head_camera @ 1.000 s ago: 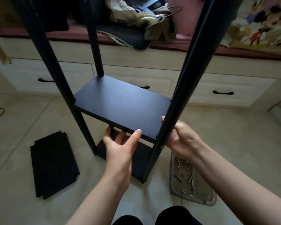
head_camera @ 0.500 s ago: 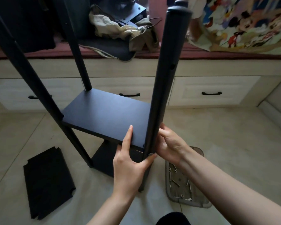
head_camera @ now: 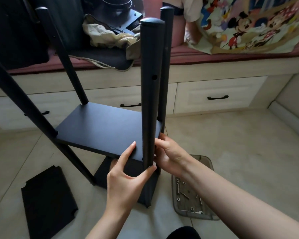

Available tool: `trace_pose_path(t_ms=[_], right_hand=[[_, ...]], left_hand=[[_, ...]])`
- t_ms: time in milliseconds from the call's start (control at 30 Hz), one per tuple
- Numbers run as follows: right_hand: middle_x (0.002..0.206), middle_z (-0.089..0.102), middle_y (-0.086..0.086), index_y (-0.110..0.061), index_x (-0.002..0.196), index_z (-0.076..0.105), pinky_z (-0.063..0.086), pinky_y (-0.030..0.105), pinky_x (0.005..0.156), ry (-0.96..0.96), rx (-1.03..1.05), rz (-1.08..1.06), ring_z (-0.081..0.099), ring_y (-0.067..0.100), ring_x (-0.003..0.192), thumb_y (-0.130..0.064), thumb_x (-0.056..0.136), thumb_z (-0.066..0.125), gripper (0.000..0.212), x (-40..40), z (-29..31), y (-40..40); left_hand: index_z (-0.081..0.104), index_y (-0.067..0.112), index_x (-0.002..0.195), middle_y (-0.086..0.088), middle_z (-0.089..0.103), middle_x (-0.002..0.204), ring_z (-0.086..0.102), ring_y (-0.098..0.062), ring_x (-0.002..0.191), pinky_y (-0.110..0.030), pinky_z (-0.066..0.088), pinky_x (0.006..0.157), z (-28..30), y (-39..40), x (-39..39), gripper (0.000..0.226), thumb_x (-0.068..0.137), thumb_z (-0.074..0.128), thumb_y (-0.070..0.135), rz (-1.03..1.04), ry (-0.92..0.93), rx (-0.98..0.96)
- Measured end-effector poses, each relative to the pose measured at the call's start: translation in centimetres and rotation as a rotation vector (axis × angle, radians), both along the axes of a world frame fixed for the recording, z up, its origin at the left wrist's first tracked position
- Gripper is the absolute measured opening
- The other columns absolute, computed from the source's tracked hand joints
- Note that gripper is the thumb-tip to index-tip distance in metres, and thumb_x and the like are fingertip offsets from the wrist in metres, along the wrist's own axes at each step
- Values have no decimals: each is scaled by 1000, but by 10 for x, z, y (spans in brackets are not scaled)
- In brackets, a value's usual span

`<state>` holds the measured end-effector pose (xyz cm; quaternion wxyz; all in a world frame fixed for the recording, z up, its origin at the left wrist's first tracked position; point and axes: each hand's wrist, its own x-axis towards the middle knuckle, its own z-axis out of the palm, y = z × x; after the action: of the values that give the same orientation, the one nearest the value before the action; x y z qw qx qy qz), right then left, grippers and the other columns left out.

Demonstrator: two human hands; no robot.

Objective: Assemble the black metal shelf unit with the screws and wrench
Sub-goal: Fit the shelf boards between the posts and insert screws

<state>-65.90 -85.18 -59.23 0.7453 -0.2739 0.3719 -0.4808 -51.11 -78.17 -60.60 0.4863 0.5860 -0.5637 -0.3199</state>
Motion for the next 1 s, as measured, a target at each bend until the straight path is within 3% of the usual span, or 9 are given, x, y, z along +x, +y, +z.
trace_pose_path(t_ms=[67, 167, 267, 333, 433, 567, 700, 867, 1000], right_hand=[[120, 64, 16, -5, 134, 52, 55, 29, 75, 11, -2, 11, 65, 23, 98, -9, 94, 60, 41, -3, 1, 2], [111, 69, 12, -6, 127, 58, 55, 33, 87, 20, -11, 27, 68, 20, 96, -12, 95, 60, 32, -8, 0, 4], [118, 70, 13, -7, 125, 61, 49, 37, 100, 79, 16, 48, 65, 24, 113, -27, 98, 57, 35, -20, -2, 4], [117, 71, 11, -9, 125, 61, 48, 37, 98, 133, 55, 34, 63, 23, 117, -35, 100, 51, 37, -36, -10, 6], [109, 74, 10, -9, 122, 61, 53, 33, 88, 165, 151, -45, 66, 23, 110, -29, 102, 49, 30, -68, -34, 11], [90, 75, 8, -2, 113, 67, 56, 26, 73, 593, 258, -24, 70, 18, 84, -11, 99, 54, 21, -102, -88, 27], [76, 66, 5, 3, 110, 69, 46, 19, 56, 1039, 232, 220, 59, 12, 64, -5, 95, 57, 20, -114, -145, 38], [120, 66, 12, -7, 119, 63, 48, 28, 87, 1417, 125, 557, 62, 23, 108, -13, 94, 61, 25, -108, -192, 35], [129, 59, 16, -8, 125, 56, 44, 30, 89, 1557, 41, 707, 58, 30, 118, -17, 94, 61, 33, -99, -211, 33]], left_hand=[[64, 36, 131, 11, 69, 119, 61, 1, 117, -35, 47, 108, 0, 0, -1, 80, 57, 93, 40, 8, 7, -7], [65, 36, 129, 11, 70, 118, 62, -2, 116, -37, 48, 107, -2, -1, -1, 82, 52, 87, 53, 16, 23, -3], [66, 36, 128, 13, 70, 118, 62, -2, 116, -38, 48, 107, -4, -2, 0, 78, 54, 90, 48, 12, 18, -9], [66, 37, 127, 15, 70, 119, 62, -3, 117, -38, 48, 107, -4, -2, 0, 78, 53, 89, 49, 9, 21, -14], [66, 37, 127, 18, 69, 121, 60, -1, 119, -38, 47, 108, -4, -2, 0, 77, 54, 86, 52, -2, 17, -33], [65, 37, 127, 22, 67, 123, 58, 2, 120, -41, 47, 109, -3, -2, 0, 75, 56, 84, 52, -24, 6, -56], [60, 48, 121, 28, 65, 120, 57, 6, 119, -35, 46, 109, 1, 0, -1, 66, 59, 83, 49, -36, -8, -74], [60, 47, 121, 33, 65, 117, 56, 8, 119, -9, 42, 100, -1, -2, 0, 64, 61, 82, 50, -55, -8, -105], [58, 54, 118, 37, 63, 116, 56, 11, 118, -4, 41, 96, -2, -2, 0, 60, 62, 81, 52, -62, -24, -120]])
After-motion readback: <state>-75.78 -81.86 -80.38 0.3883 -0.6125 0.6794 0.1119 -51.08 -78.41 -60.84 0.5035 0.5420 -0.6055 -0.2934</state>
